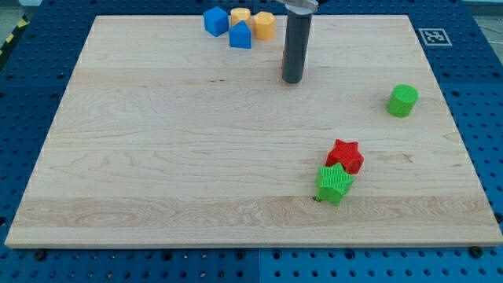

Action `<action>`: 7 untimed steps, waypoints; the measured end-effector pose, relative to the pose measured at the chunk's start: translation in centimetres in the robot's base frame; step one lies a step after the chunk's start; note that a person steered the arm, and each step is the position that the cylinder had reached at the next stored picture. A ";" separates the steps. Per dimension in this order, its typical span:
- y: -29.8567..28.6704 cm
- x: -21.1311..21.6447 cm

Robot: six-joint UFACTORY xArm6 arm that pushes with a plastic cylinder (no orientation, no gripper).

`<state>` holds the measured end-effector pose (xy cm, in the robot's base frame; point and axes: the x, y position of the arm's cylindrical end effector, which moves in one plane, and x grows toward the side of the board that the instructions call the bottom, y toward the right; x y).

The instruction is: Place the red circle below the yellow hexagon

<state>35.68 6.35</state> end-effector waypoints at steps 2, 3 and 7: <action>0.6 0.4; 1.8 1.4; 2.5 -2.4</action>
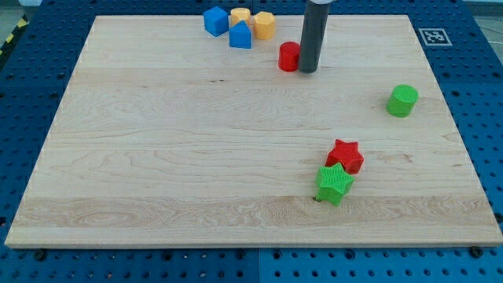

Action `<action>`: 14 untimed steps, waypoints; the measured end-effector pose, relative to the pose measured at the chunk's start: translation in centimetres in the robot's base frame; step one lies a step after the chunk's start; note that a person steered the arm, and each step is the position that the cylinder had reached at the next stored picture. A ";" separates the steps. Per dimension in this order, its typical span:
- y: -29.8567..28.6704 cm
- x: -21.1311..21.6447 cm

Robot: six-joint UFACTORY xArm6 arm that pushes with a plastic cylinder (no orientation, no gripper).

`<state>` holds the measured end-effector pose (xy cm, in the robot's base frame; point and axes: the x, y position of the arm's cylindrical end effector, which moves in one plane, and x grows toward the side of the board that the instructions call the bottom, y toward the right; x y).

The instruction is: Place the red circle below the yellow hexagon

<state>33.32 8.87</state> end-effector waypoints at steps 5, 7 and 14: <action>-2.9 -2.5; -2.1 -1.5; -6.1 -3.4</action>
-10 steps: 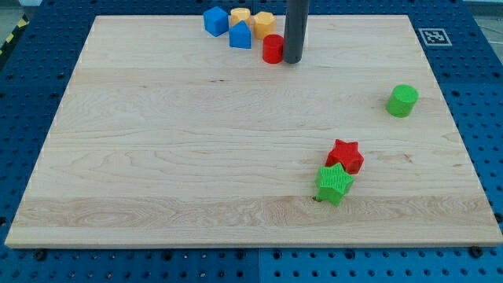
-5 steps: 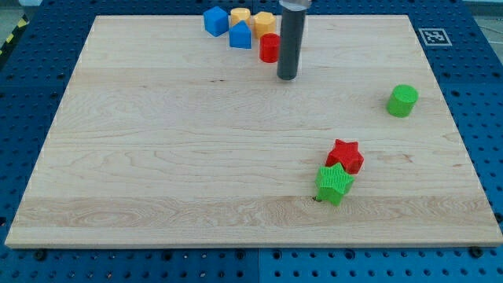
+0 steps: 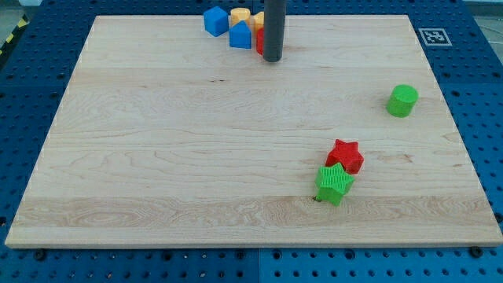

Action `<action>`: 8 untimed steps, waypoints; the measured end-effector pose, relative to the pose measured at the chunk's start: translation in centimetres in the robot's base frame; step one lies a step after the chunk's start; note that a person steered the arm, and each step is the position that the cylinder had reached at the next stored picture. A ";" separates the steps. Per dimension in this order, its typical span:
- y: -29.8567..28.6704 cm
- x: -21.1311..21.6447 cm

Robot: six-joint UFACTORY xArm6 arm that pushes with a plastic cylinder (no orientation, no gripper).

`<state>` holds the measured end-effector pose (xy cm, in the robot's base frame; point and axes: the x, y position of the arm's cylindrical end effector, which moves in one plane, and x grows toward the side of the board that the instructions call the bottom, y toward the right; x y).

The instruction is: Place the red circle below the yellow hexagon

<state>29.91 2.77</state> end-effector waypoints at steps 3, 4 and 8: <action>0.0 0.8; 0.0 1.2; 1.2 3.1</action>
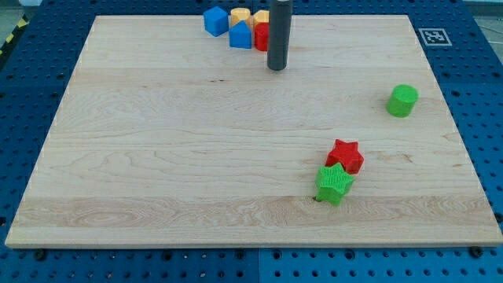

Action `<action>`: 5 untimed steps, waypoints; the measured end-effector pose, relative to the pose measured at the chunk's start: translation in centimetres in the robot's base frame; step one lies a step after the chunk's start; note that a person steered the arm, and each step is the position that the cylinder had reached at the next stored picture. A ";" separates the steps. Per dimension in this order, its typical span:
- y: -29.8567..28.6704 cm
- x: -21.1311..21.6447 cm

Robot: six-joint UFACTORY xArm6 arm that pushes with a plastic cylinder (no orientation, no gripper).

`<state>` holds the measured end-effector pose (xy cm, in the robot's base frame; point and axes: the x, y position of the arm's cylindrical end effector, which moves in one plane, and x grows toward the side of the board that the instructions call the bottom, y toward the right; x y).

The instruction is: Place the red circle below the yellow hexagon

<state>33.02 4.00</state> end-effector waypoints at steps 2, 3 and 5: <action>0.4 2.7; 0.4 2.7; 4.0 3.1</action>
